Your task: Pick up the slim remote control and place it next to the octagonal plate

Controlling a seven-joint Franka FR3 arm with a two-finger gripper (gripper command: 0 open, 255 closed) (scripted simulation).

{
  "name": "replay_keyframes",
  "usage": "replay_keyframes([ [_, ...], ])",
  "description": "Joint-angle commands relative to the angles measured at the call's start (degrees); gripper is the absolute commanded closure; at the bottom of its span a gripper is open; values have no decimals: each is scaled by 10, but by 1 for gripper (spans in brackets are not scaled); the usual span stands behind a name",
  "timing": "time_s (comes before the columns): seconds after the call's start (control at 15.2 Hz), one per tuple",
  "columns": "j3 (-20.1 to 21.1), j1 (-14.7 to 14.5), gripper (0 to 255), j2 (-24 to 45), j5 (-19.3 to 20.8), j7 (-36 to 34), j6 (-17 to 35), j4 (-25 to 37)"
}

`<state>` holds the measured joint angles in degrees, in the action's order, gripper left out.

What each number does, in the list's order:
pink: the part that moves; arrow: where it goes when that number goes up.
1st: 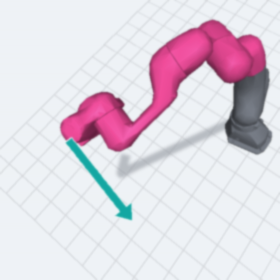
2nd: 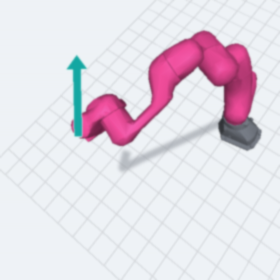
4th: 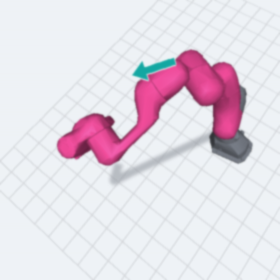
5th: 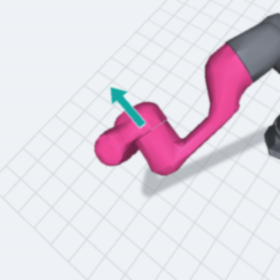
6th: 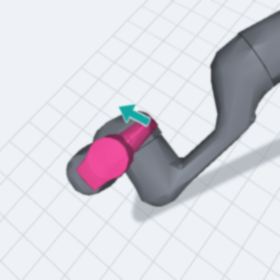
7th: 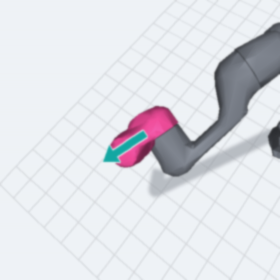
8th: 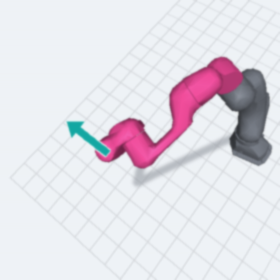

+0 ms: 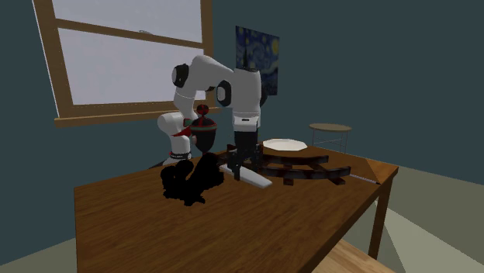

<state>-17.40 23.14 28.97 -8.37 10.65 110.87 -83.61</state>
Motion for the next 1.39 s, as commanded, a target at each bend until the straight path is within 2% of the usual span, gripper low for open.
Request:
replay_keyframes([
  [0.0, -1, -1, 255, -3, 1, -2, -15, 12],
  [0.07, -1, -1, 255, -3, 2, -2, -15, 12],
  [0.73, 21, -103, 255, -113, 38, -122, 39, -146],
  [1.32, 58, -181, 255, -166, 60, -241, 59, -216],
])
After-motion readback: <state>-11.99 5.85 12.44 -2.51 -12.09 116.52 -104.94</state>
